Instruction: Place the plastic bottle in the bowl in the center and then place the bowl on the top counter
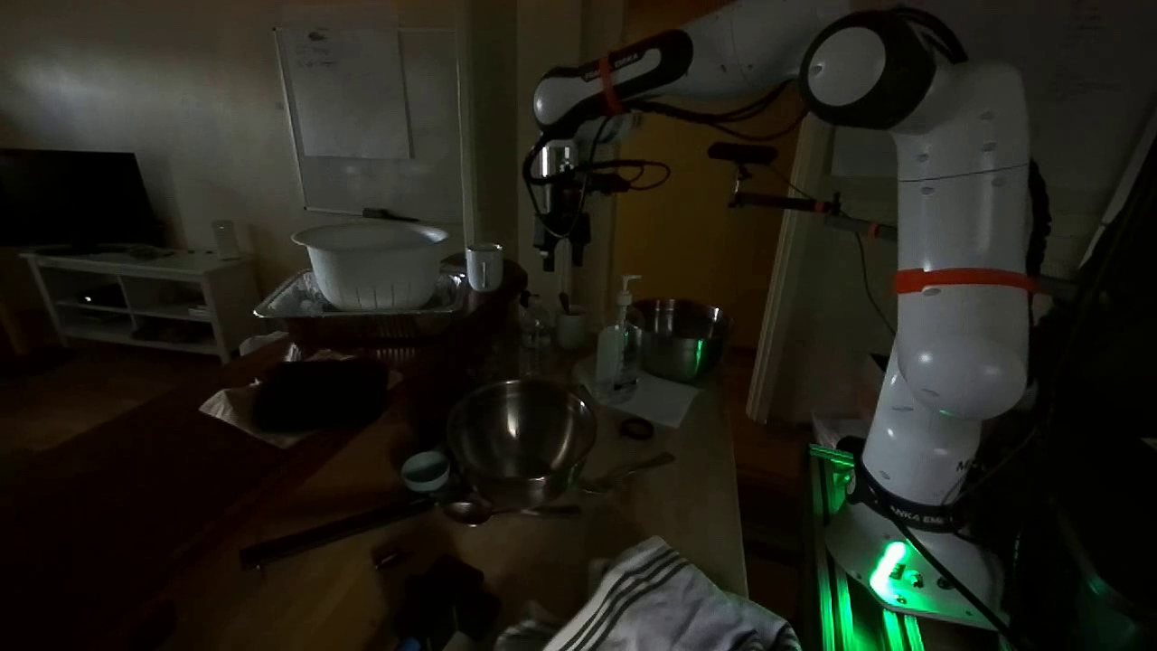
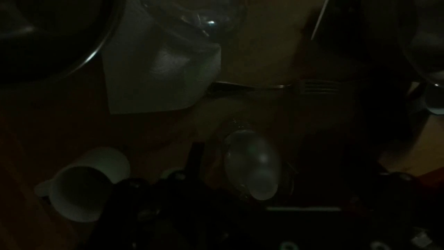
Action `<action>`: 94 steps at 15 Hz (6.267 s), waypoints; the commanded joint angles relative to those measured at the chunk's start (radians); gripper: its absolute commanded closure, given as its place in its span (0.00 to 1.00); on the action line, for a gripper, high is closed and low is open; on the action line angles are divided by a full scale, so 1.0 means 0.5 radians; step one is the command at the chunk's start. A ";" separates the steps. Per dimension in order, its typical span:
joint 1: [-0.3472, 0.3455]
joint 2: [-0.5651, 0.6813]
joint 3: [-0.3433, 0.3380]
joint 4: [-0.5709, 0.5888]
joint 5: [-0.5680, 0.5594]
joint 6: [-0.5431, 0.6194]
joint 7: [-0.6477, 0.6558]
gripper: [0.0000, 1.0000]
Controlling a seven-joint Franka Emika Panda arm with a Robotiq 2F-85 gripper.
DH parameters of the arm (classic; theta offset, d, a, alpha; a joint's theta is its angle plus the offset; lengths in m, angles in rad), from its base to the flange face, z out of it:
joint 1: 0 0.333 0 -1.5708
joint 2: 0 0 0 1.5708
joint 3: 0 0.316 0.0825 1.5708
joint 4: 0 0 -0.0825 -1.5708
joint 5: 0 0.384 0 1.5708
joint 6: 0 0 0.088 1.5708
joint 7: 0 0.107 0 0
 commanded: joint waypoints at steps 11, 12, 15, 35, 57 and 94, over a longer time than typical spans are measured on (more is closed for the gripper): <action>-0.004 0.234 0.054 0.165 0.061 0.315 0.162 0.00; 0.001 0.244 0.059 0.163 0.048 0.359 0.165 0.00; 0.007 0.255 0.077 0.122 0.051 0.436 0.199 0.00; 0.016 0.108 0.062 -0.270 0.009 0.721 0.219 0.35; 0.035 0.165 0.068 -0.203 -0.024 0.767 0.218 0.93; 0.443 -0.378 0.344 -0.635 0.168 0.144 -0.296 0.92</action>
